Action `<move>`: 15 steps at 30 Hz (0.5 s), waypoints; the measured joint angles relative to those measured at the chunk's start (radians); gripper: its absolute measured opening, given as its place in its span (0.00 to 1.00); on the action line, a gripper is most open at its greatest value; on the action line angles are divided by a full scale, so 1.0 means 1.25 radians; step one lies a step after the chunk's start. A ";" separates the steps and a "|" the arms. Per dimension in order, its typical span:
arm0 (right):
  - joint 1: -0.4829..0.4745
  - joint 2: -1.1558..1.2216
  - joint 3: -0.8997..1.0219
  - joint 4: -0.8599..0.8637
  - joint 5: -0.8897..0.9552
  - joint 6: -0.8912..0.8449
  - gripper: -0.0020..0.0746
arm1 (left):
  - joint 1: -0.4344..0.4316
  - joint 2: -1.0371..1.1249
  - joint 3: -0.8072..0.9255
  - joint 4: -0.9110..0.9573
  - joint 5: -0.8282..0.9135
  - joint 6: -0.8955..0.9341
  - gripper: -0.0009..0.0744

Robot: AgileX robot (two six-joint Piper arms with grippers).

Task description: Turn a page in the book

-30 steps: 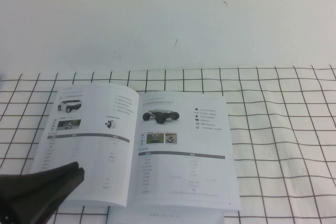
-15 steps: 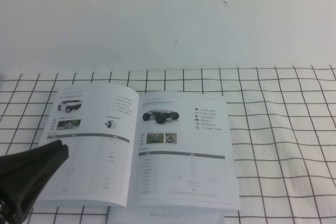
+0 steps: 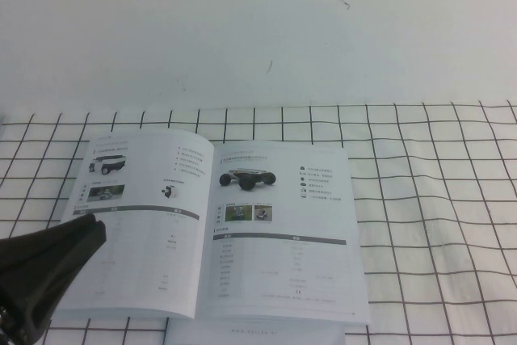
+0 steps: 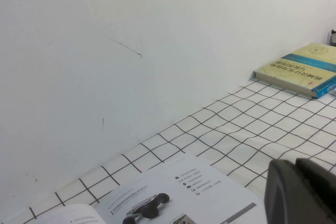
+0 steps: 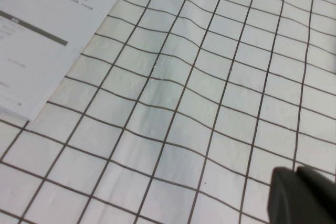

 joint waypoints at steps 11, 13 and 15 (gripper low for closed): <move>0.000 0.000 0.000 0.002 0.001 0.000 0.03 | -0.046 -0.010 0.025 -0.010 -0.030 0.000 0.01; 0.000 0.000 0.000 0.002 0.001 0.000 0.03 | -0.051 -0.025 0.045 0.001 -0.039 -0.001 0.01; 0.000 0.000 0.000 0.002 0.001 0.000 0.03 | -0.041 -0.054 0.068 0.062 -0.055 -0.018 0.01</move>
